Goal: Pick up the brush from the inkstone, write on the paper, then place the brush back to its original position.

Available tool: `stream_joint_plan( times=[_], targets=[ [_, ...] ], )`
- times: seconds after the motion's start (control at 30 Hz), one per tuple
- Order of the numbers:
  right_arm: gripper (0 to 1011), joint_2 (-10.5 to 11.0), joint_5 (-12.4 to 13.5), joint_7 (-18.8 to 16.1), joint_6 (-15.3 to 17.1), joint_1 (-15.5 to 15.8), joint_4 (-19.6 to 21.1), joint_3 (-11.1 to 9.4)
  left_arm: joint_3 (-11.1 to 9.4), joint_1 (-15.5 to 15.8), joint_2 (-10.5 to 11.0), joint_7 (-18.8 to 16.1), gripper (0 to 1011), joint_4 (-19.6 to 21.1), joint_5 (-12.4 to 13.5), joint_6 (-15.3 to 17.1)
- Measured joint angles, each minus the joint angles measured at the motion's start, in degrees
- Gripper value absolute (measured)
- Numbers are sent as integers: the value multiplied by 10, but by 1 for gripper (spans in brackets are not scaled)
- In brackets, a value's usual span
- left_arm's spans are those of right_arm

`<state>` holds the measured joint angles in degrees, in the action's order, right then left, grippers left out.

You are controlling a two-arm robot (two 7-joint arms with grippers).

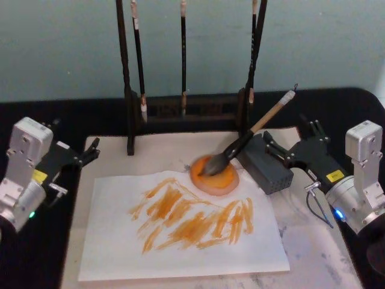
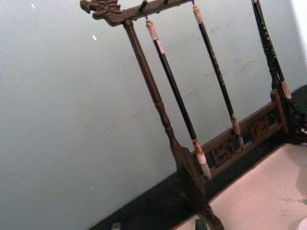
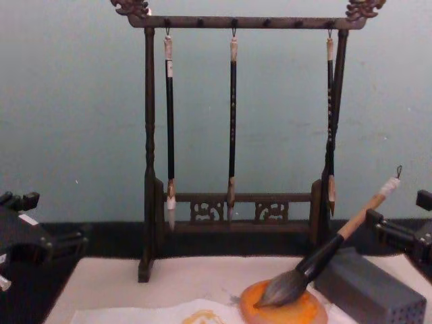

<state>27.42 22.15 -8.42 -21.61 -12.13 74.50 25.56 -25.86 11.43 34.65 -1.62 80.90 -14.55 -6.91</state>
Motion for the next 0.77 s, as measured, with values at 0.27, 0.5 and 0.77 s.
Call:
stream_joint_plan(
  times=[0.27,0.5,0.77],
  targets=[
    [1000,0,1,0,0,0,0,0,0,0,0,0,1001,0,0,0],
    [1000,0,1,0,0,0,0,0,0,0,0,0,1001,0,0,0],
    [1000,0,1,0,0,0,0,0,0,0,0,0,1001,0,0,0]
  ],
)
